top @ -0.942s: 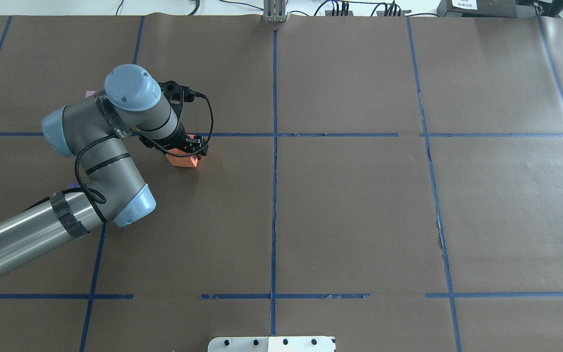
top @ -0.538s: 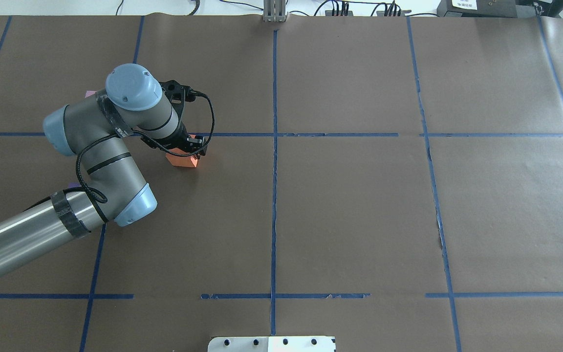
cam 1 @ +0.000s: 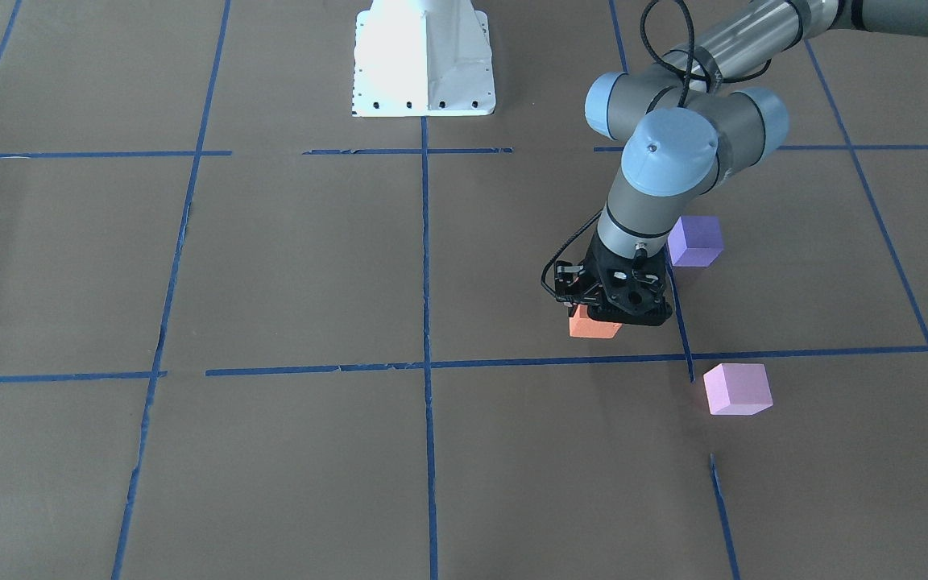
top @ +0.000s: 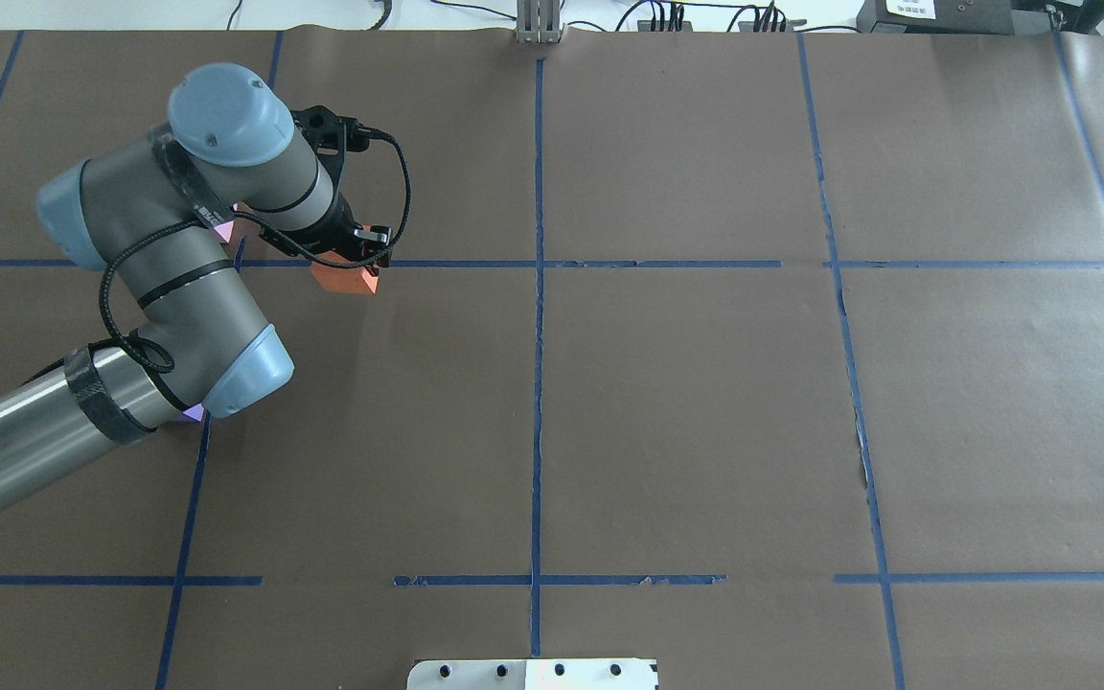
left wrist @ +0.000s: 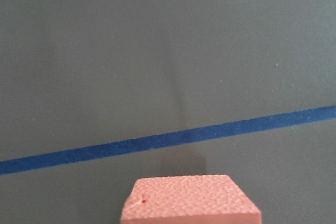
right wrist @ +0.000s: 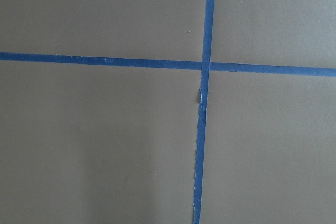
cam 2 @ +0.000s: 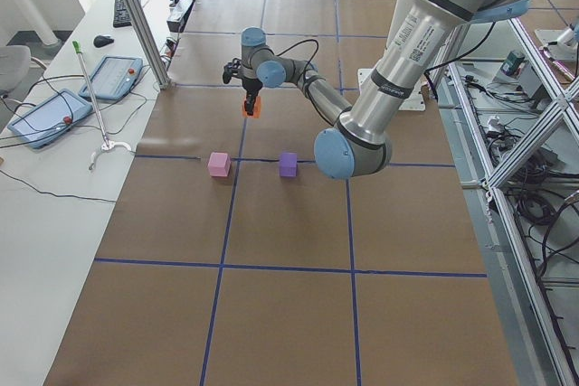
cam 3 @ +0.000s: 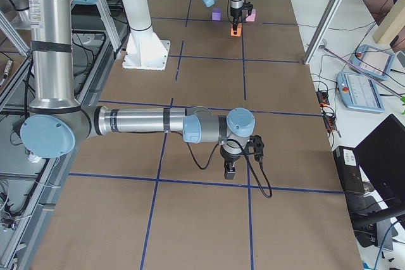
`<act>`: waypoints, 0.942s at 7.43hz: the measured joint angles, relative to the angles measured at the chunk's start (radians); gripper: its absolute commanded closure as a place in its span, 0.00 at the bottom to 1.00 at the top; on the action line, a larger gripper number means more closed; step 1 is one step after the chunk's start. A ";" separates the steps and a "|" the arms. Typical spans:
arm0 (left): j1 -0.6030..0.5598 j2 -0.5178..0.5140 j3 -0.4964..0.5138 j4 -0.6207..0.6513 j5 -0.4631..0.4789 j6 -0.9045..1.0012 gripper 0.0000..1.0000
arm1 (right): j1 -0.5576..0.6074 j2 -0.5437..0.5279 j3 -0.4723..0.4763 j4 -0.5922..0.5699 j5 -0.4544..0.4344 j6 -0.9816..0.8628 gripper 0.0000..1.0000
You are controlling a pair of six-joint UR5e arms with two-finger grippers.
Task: Arrange blocks in a line
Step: 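Carry the orange cube with the left gripper between the pink and purple cubes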
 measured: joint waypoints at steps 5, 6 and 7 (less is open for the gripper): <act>-0.163 0.281 -0.091 -0.087 -0.094 0.185 1.00 | 0.000 0.000 0.000 0.000 0.000 0.000 0.00; -0.169 0.294 -0.079 -0.101 -0.108 0.191 1.00 | 0.000 0.000 0.000 0.000 0.000 0.000 0.00; -0.168 0.294 -0.062 -0.116 -0.113 0.175 1.00 | 0.000 0.000 0.000 0.000 0.000 0.000 0.00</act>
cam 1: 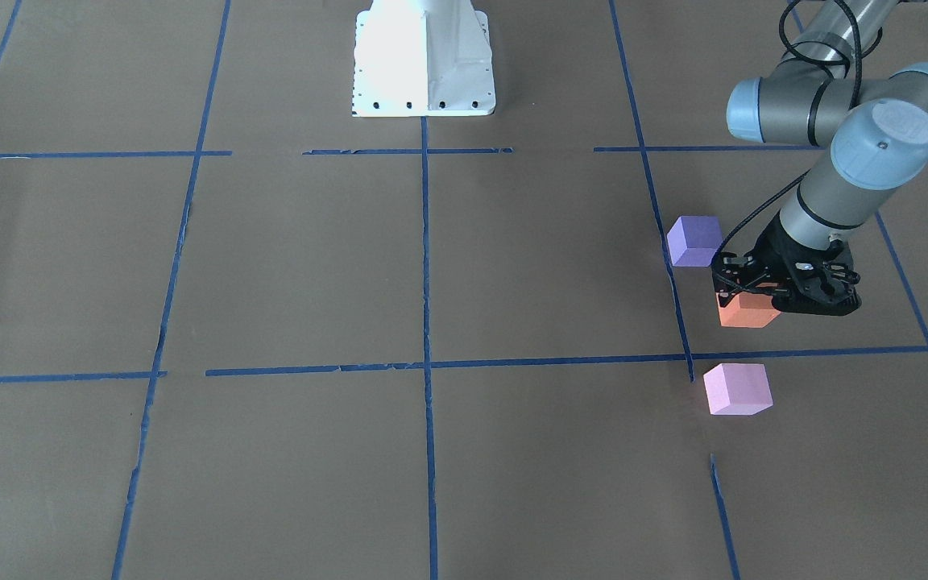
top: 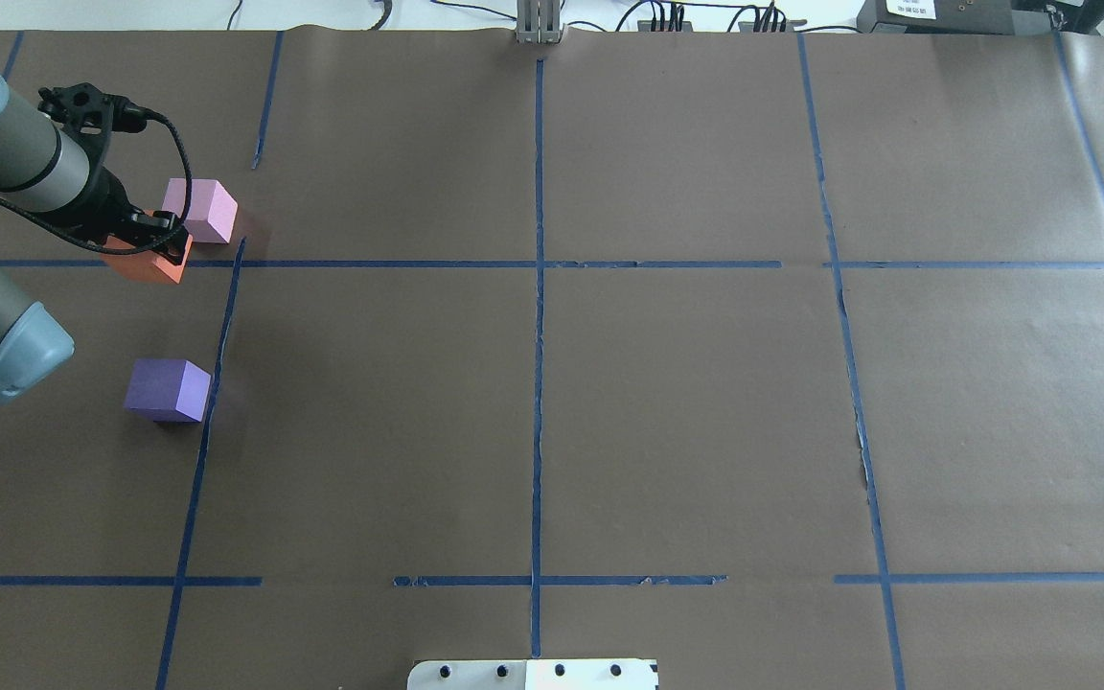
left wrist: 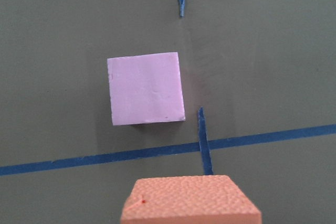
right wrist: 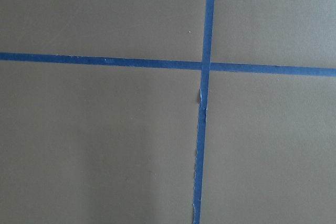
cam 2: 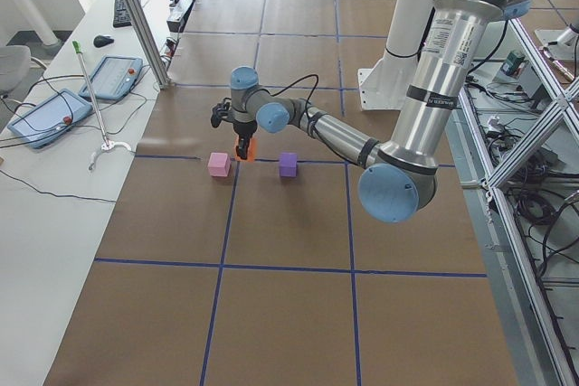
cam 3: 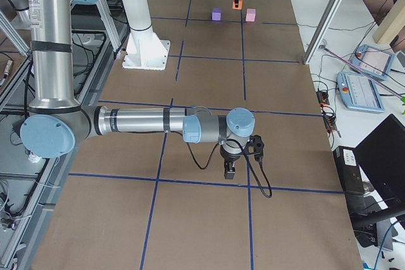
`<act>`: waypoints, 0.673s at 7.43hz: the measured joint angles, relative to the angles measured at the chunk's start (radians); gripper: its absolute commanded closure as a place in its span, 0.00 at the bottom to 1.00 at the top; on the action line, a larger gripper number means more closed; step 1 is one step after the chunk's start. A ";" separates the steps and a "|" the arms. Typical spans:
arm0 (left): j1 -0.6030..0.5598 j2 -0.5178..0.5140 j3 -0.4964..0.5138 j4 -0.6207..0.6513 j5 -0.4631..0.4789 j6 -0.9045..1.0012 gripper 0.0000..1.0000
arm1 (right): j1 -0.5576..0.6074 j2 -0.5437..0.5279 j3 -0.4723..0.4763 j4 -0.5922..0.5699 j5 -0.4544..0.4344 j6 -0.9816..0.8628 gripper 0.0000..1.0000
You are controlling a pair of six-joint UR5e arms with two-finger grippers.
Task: Arrange blocks in a line
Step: 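Carry the orange cube with the left gripper between the pink and purple cubes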
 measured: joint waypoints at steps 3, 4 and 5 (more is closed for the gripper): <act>0.010 -0.004 0.088 -0.082 -0.006 -0.057 1.00 | 0.000 0.000 0.000 0.000 0.000 0.000 0.00; 0.022 -0.006 0.108 -0.101 -0.016 -0.070 1.00 | 0.000 0.000 0.000 0.000 0.000 0.000 0.00; 0.039 -0.006 0.122 -0.119 -0.025 -0.087 1.00 | 0.000 0.000 0.000 -0.001 0.000 0.000 0.00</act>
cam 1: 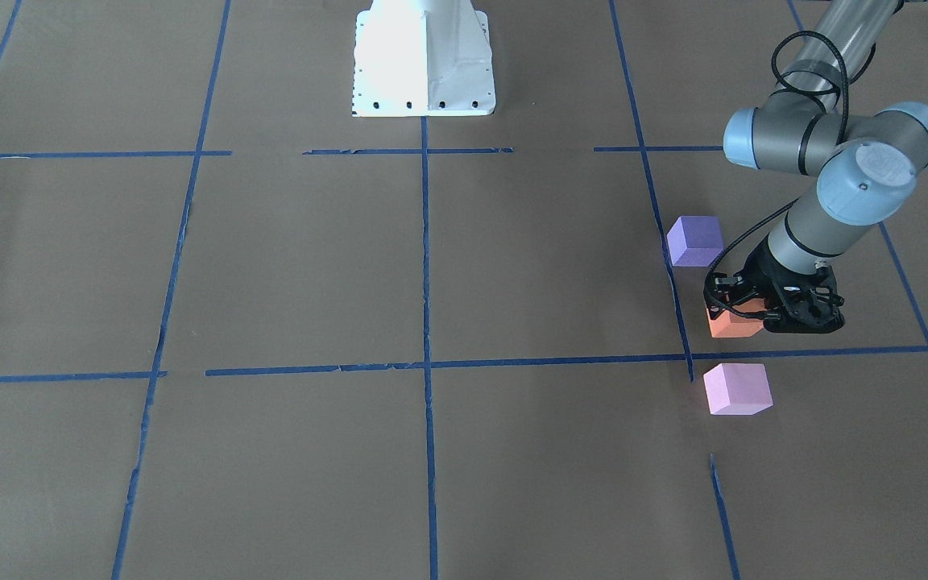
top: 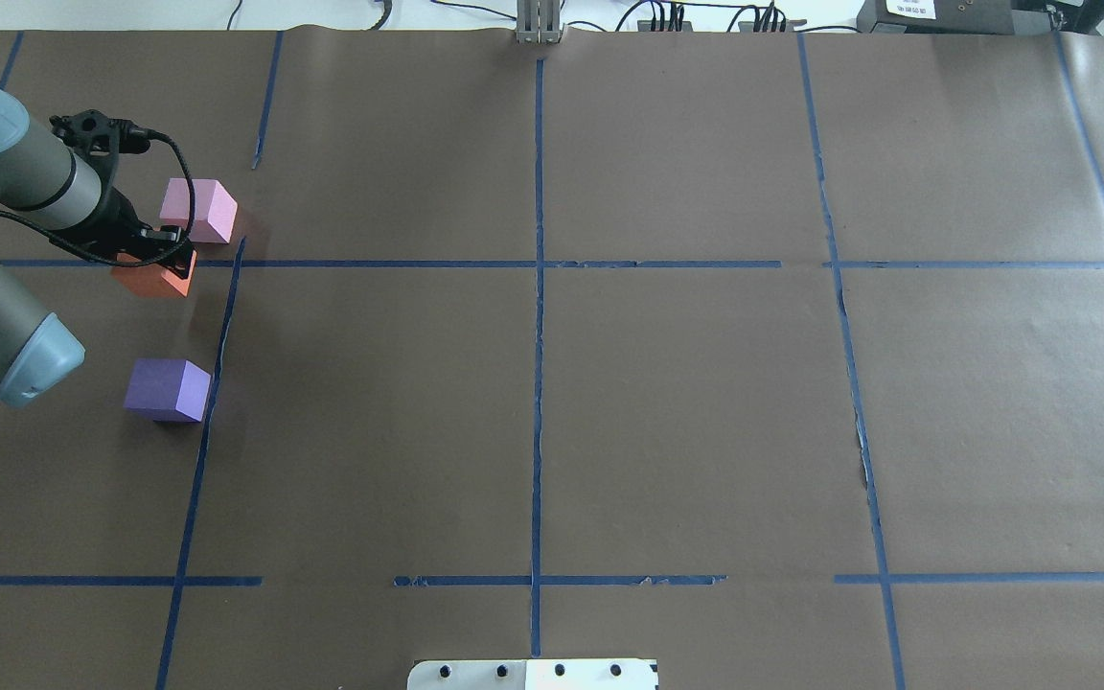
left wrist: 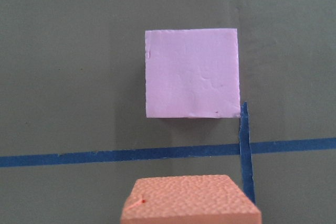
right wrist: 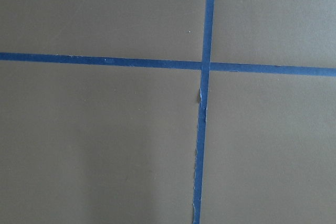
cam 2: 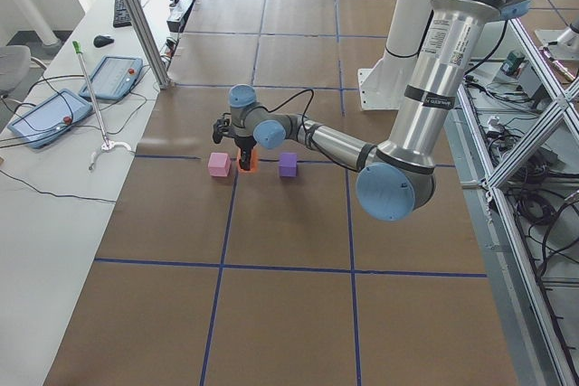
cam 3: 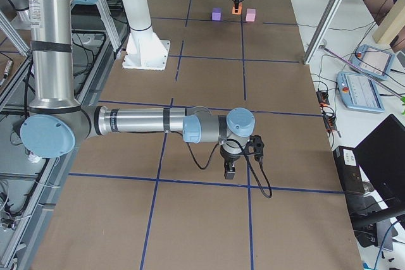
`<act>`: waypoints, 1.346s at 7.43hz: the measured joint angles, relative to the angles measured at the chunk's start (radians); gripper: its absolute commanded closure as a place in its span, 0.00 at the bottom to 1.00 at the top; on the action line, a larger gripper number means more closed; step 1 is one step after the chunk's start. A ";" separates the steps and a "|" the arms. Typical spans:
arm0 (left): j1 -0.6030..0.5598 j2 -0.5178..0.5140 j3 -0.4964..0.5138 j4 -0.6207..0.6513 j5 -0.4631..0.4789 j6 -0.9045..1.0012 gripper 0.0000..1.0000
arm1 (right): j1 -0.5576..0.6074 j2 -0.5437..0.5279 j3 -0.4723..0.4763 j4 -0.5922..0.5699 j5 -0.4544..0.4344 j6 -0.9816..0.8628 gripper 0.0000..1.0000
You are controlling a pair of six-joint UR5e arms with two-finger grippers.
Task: Arrange blocks in a line
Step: 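Carry the orange cube with the left gripper between the pink and purple cubes, then lower the orange cube onto the table and open the left gripper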
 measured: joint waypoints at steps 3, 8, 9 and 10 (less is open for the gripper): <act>0.033 -0.011 0.036 -0.031 -0.006 -0.017 1.00 | 0.000 0.000 0.000 0.001 0.000 0.000 0.00; 0.037 -0.011 0.045 -0.037 -0.008 -0.056 1.00 | 0.000 0.000 0.000 0.000 0.000 0.000 0.00; 0.037 -0.010 0.046 -0.038 -0.009 -0.058 0.99 | 0.000 0.000 0.000 0.000 0.000 0.000 0.00; 0.037 -0.008 0.046 -0.038 -0.011 -0.059 0.98 | 0.000 0.000 0.000 0.000 0.000 0.000 0.00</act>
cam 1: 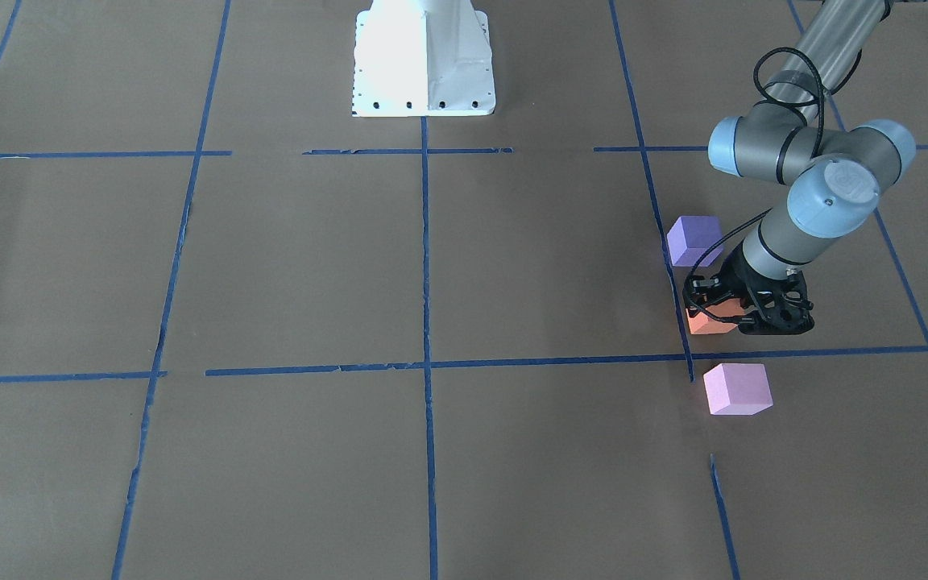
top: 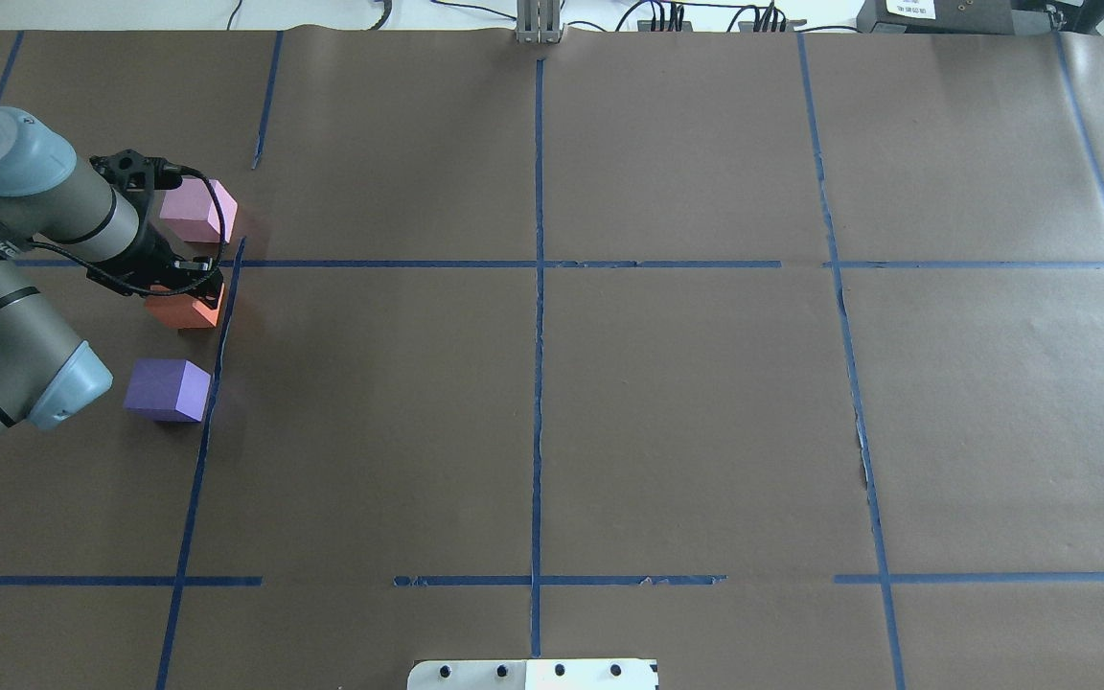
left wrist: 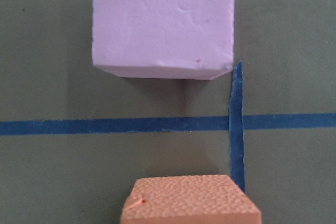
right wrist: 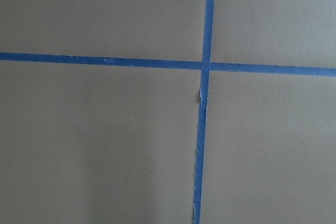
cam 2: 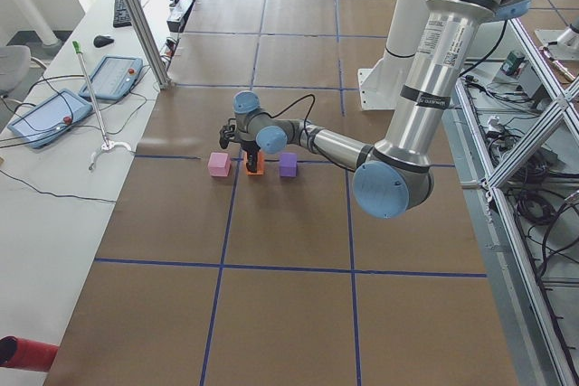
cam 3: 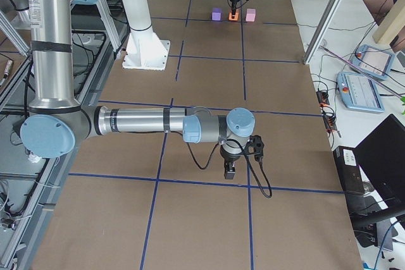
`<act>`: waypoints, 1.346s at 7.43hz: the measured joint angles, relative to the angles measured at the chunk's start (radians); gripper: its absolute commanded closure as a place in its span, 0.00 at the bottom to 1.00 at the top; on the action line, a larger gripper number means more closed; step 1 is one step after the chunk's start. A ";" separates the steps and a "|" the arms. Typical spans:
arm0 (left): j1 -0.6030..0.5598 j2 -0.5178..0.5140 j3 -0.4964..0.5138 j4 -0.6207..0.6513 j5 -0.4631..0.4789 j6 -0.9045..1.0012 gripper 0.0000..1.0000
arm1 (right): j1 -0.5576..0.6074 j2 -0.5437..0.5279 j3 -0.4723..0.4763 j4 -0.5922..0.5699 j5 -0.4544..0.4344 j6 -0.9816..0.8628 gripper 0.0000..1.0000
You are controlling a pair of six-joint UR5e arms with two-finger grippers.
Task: Arrange blocks in a line
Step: 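Lower the orange cube onto the table and open the left gripper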
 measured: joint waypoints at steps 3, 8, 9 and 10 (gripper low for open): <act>0.000 0.007 0.002 -0.008 -0.001 -0.001 0.85 | 0.000 0.000 0.000 0.000 0.000 0.000 0.00; 0.001 0.009 0.018 -0.033 -0.001 0.000 0.01 | 0.000 0.000 0.000 -0.001 0.000 0.000 0.00; 0.001 0.009 0.019 -0.034 -0.001 0.000 0.00 | 0.000 0.000 0.000 0.000 0.000 0.000 0.00; 0.001 0.009 0.019 -0.034 -0.001 0.000 0.00 | 0.000 0.000 0.000 0.000 0.000 0.000 0.00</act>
